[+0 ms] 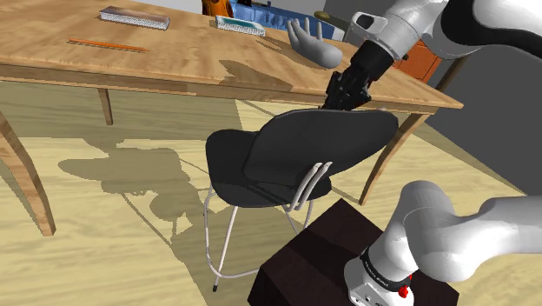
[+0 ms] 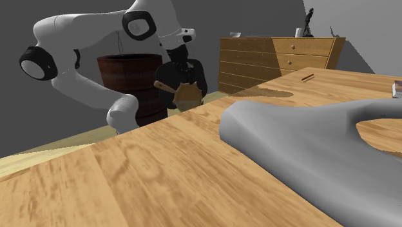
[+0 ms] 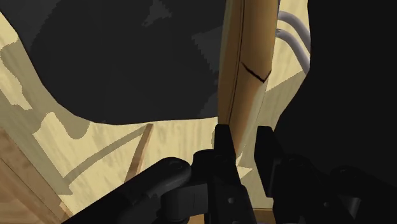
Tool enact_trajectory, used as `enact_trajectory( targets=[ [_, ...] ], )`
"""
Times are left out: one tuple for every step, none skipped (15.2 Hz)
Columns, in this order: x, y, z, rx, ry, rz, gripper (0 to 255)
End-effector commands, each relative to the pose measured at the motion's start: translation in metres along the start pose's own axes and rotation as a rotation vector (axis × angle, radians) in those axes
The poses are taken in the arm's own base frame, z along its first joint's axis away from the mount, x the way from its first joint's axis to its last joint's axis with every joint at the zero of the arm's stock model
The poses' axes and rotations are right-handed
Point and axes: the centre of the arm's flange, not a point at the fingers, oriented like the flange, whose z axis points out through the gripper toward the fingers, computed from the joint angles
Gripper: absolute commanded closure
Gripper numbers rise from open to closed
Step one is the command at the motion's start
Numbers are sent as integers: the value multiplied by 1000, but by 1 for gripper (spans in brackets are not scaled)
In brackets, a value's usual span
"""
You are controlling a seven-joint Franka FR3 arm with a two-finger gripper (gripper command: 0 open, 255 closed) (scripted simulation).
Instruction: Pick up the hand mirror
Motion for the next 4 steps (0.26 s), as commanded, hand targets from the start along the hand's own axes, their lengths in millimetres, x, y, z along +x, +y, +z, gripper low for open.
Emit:
enact_trajectory(
  targets=[
    [5, 0, -10, 0, 0, 0, 255],
    [7, 0, -15, 0, 0, 0, 255],
    [7, -1, -16, 0, 0, 0, 255],
    [7, 0, -16, 0, 0, 0, 255]
  ],
)
